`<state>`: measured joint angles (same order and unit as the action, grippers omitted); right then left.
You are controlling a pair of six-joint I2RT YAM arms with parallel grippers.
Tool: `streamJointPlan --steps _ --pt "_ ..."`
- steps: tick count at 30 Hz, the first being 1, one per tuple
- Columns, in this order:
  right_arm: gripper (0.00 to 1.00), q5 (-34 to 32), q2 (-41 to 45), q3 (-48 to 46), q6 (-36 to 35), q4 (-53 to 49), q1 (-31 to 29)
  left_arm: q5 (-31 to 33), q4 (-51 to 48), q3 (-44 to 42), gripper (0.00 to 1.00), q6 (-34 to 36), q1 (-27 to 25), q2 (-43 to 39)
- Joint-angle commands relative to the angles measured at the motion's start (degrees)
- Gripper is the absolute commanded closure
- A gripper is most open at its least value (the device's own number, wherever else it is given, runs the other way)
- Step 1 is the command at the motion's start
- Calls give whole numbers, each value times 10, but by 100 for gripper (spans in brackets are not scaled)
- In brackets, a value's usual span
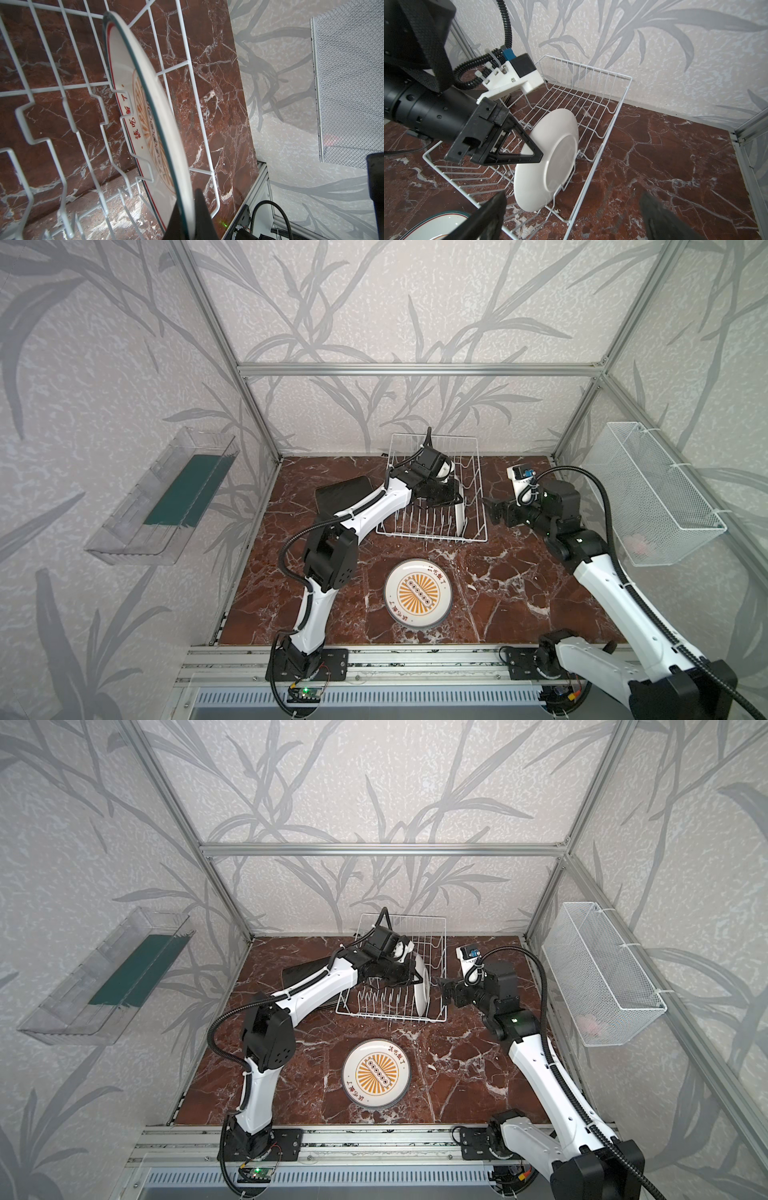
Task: Unload the plates from the dish rack
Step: 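Close the left gripper and lift the printed plate up out of the rack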
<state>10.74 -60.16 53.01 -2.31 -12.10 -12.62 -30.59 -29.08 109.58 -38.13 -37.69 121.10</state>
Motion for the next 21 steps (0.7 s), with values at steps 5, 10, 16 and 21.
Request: streamJointPlan --steps 5,10,16,21 --pt "1 5 10 -5 -6 3 3 -21 92 -37 100 -67 2 -41" --pt "1 2 12 -5 -6 3 3 -17 87 -35 100 -66 2 -54" --pt "1 1 15 -5 -4 6 3 -12 81 -33 100 -65 2 -71" --pt "1 1 17 -5 -2 7 3 -11 52 -14 100 -45 2 -83"
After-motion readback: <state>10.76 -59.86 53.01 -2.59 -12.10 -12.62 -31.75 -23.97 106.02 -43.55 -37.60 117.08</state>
